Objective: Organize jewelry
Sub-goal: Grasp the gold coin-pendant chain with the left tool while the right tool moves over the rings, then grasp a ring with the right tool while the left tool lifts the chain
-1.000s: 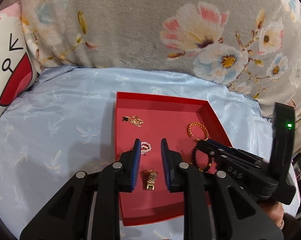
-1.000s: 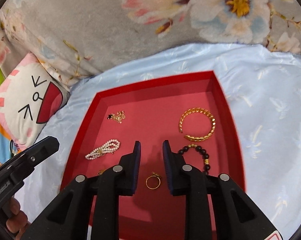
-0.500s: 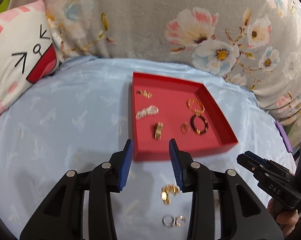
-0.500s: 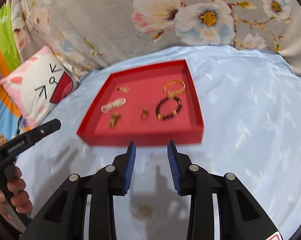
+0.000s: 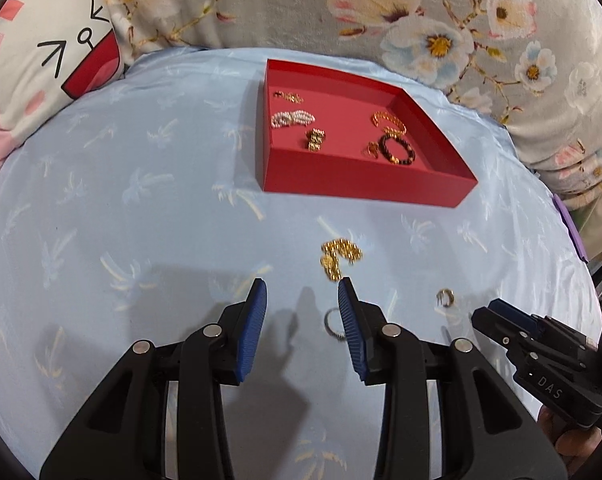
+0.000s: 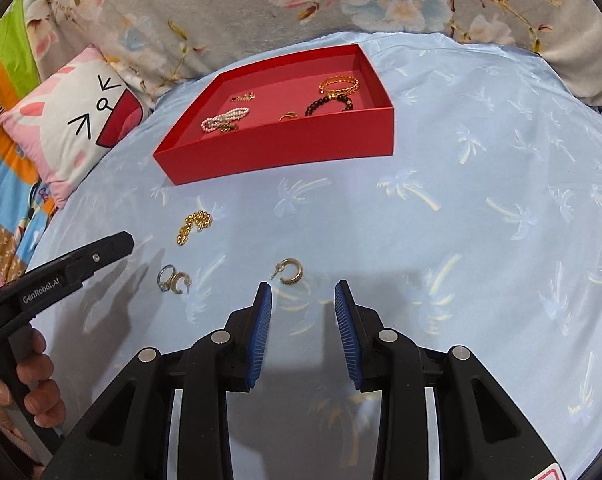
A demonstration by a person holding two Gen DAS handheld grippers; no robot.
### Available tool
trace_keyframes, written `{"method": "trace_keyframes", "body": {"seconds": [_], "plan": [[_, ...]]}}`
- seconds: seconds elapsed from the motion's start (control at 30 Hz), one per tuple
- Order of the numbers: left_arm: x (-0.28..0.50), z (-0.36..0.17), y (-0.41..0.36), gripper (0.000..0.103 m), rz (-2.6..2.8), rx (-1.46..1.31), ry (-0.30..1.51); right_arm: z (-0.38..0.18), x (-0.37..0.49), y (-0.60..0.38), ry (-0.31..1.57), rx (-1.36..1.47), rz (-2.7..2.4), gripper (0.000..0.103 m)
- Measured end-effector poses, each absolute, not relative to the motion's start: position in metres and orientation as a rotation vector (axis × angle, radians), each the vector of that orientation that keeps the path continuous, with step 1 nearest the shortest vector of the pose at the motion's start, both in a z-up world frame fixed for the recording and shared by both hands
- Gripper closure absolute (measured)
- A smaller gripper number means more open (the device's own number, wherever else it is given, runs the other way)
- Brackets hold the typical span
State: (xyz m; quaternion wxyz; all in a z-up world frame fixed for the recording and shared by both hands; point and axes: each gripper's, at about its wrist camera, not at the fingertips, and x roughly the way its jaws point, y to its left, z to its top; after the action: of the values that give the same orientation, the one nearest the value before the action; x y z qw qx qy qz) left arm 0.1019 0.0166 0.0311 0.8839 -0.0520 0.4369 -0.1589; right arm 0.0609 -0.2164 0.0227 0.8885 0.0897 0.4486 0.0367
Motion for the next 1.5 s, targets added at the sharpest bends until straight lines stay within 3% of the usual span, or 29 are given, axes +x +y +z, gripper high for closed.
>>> {"method": "trace_keyframes", "body": {"seconds": [0.13, 0.67, 0.7, 0.93, 1.5], "plan": [[0.096, 0.024, 0.015, 0.059, -0.329, -0.103, 0.927, 0.021, 0.060, -0.211, 0.936, 0.187, 0.086, 0.070], [0.144, 0.006, -0.034, 0.060, -0.335, 0.012, 0.918, 0.022, 0.067, -0.210, 0.940, 0.205, 0.097, 0.070], [0.145, 0.006, -0.035, 0.061, -0.331, 0.018, 0.912, 0.022, 0.067, -0.211, 0.940, 0.207, 0.096, 0.070], [0.143, 0.004, -0.038, 0.100, -0.361, 0.047, 0.897, 0.019, 0.071, -0.213, 0.945, 0.221, 0.099, 0.070], [0.115, 0.075, 0.007, 0.100, -0.379, -0.082, 0.777, 0.028, 0.065, -0.208, 0.926, 0.216, 0.128, 0.070]]}}
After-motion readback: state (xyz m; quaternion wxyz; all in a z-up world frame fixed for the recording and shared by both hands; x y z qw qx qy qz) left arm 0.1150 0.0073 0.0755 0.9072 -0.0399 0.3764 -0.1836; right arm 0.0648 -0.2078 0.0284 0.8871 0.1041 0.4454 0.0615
